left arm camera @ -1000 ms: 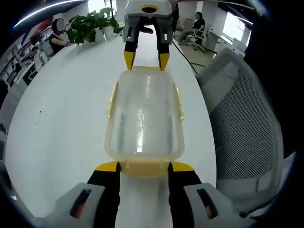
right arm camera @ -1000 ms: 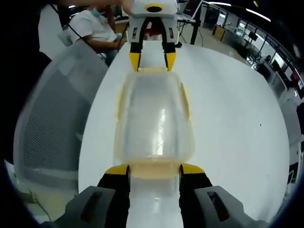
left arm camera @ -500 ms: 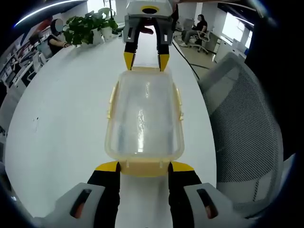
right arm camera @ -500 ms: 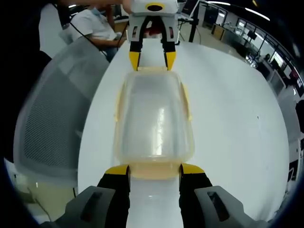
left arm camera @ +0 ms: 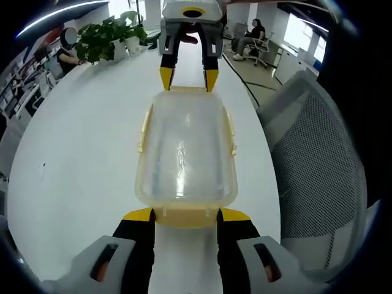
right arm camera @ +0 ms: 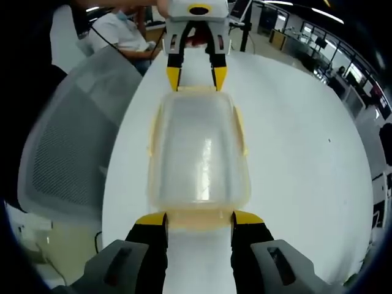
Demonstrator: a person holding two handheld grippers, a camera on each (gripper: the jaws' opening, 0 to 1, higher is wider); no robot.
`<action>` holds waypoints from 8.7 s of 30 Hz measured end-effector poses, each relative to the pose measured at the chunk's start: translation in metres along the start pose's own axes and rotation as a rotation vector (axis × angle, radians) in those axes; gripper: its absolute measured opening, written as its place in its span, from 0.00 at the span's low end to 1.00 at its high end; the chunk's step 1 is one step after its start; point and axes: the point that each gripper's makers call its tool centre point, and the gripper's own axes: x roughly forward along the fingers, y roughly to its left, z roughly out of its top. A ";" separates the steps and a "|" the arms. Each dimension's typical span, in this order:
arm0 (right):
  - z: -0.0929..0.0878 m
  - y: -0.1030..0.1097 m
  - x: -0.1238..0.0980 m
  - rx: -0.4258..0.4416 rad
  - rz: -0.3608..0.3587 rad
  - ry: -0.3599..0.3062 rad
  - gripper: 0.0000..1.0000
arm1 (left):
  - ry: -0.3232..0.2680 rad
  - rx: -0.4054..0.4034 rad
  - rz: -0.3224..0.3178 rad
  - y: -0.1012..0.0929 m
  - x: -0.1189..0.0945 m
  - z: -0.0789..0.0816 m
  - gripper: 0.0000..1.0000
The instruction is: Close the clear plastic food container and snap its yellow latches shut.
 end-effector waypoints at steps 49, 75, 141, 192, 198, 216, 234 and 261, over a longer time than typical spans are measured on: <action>-0.020 0.006 0.001 0.004 -0.006 -0.009 0.40 | 0.017 0.010 -0.013 -0.003 0.015 0.011 0.39; -0.029 -0.002 0.000 0.019 -0.034 -0.018 0.43 | 0.066 -0.044 -0.008 -0.007 0.024 0.010 0.47; -0.016 -0.005 -0.017 0.892 -0.113 -0.355 0.32 | -0.311 -1.039 0.115 -0.007 0.013 0.013 0.40; -0.004 0.022 -0.003 1.069 0.044 -0.356 0.18 | -0.336 -1.096 0.163 0.006 0.014 0.015 0.33; -0.001 0.024 0.000 1.095 0.014 -0.387 0.19 | -0.351 -1.126 0.169 0.002 0.013 0.012 0.33; 0.001 0.022 0.001 1.093 0.011 -0.385 0.20 | -0.352 -1.087 0.185 -0.008 0.011 0.008 0.34; 0.002 0.017 -0.007 0.777 -0.114 -0.309 0.20 | -0.300 -0.873 0.318 -0.002 -0.005 0.007 0.33; 0.059 0.015 -0.005 0.441 -0.096 -0.396 0.26 | -0.173 -0.373 0.262 -0.007 0.009 0.052 0.42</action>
